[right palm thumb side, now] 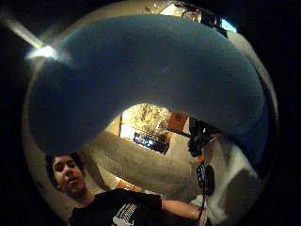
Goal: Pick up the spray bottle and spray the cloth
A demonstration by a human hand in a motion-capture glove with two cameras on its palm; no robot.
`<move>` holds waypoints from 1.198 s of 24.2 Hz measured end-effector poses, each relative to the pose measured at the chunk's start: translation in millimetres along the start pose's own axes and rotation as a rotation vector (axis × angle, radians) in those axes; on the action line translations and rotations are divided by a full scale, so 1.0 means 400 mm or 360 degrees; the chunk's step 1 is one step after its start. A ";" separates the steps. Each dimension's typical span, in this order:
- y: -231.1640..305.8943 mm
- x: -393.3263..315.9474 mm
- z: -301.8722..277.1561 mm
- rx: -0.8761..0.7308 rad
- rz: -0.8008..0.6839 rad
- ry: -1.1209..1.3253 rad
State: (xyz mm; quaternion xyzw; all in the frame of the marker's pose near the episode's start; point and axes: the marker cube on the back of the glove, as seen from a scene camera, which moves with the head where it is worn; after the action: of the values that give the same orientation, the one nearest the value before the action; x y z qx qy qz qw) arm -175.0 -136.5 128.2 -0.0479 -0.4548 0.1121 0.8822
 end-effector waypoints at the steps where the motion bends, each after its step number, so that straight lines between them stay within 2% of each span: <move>1: 0.000 0.001 -0.002 -0.0005 0.0006 0.0008; 8: 0.043 -0.006 -0.065 0.0003 -0.0055 0.0133; 21: 0.247 0.010 -0.330 0.0067 -0.0206 0.0796; 29: 0.331 0.045 -0.474 0.0136 -0.0097 0.1106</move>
State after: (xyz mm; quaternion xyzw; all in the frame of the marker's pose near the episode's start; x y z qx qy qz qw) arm -31.2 -0.4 7.3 -0.0328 -0.1233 0.0817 0.9885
